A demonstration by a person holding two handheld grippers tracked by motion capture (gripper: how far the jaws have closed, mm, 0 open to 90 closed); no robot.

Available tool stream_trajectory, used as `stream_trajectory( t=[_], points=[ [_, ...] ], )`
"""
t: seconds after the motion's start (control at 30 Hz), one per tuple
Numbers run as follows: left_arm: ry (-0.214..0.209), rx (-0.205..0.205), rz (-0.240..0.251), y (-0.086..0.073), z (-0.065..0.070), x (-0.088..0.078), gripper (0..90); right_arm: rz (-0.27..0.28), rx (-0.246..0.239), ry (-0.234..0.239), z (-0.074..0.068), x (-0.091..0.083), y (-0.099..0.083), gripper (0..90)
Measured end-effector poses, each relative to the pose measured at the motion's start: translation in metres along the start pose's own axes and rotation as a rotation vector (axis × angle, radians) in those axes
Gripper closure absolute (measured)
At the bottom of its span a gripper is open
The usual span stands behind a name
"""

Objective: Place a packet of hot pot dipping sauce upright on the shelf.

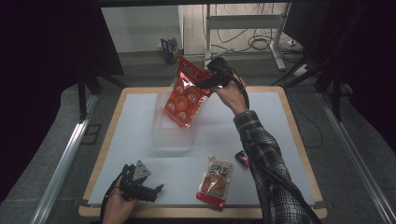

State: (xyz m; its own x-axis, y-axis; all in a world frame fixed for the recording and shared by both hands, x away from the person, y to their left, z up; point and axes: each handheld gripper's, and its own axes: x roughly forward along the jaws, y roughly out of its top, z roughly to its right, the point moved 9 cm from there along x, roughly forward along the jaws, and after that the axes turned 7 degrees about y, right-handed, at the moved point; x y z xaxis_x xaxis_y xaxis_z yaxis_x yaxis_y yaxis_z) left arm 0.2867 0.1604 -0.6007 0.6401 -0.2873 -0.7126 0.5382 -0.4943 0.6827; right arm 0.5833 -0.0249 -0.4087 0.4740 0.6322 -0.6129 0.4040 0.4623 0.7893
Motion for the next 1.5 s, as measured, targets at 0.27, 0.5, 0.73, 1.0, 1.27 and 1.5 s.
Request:
stream_trajectory(
  t=[0.27,0.5,0.73,1.0,1.27,1.5],
  points=[
    [-0.029,-0.047,0.042,0.004,-0.002,-0.004,0.0,-0.006,-0.019,0.017,-0.005,-0.009,-0.006,4.3],
    [-0.034,-0.059,0.055,0.005,-0.003,-0.005,0.0,-0.010,-0.046,0.023,-0.008,-0.014,-0.012,2.9],
    [-0.029,-0.056,0.062,0.005,-0.004,-0.006,0.0,-0.024,-0.072,0.028,-0.010,-0.021,-0.021,2.4],
    [-0.024,-0.053,0.068,0.006,-0.004,-0.005,0.0,-0.045,-0.082,0.040,-0.014,-0.033,-0.037,1.3],
    [-0.023,-0.050,0.070,0.006,-0.003,-0.005,0.0,-0.047,-0.075,0.065,-0.021,-0.042,-0.054,0.0],
    [-0.021,-0.045,0.067,0.006,-0.003,-0.005,0.0,-0.061,-0.076,0.068,-0.025,-0.047,-0.074,0.0]
  ],
)
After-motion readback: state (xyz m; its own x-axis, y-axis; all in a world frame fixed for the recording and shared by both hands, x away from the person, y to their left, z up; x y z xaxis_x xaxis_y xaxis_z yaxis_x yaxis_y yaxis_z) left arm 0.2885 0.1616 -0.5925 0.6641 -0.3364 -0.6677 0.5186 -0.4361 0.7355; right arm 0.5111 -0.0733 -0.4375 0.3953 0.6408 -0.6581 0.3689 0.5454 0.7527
